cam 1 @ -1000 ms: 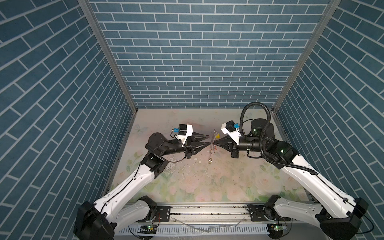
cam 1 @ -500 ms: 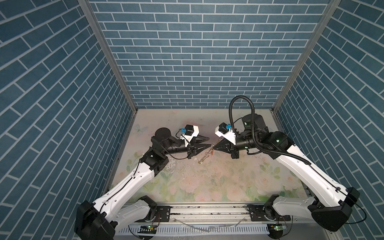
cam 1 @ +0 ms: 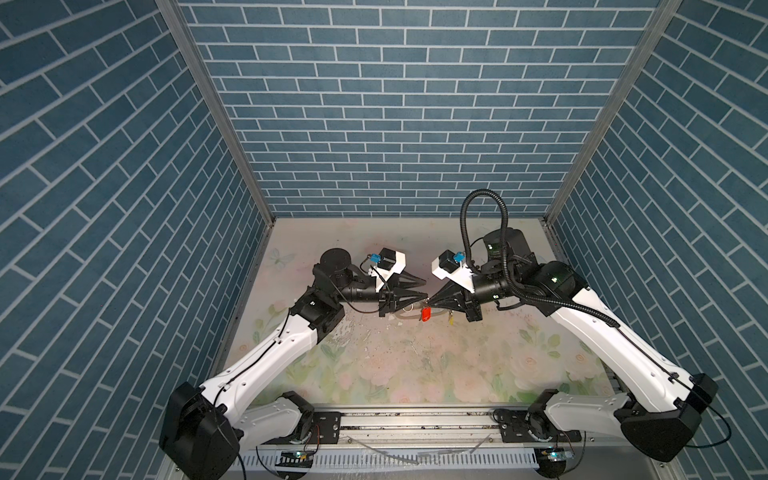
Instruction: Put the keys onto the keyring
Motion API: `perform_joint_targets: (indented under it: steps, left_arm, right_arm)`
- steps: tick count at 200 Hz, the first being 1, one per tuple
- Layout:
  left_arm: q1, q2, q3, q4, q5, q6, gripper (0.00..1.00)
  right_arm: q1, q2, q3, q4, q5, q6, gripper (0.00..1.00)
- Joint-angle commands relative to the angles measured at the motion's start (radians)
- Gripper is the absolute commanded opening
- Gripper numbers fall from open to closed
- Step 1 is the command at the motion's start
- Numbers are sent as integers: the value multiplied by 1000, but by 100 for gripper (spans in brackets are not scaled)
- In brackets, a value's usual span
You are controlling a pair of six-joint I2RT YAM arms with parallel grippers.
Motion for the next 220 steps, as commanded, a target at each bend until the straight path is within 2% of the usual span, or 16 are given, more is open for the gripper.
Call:
perform_joint_targets:
  steps: [1, 127, 220]
  left_arm:
    - [4, -1, 27, 17, 66, -6, 36]
    - [5, 79, 100, -38, 160, -3, 37]
    - [5, 85, 106, -75, 224, 9, 33]
  right_arm:
    - [-10, -8, 41, -8, -66, -66, 0]
    - [-27, -13, 42, 0, -120, -85, 0]
    - [-47, -21, 34, 16, -142, -86, 0]
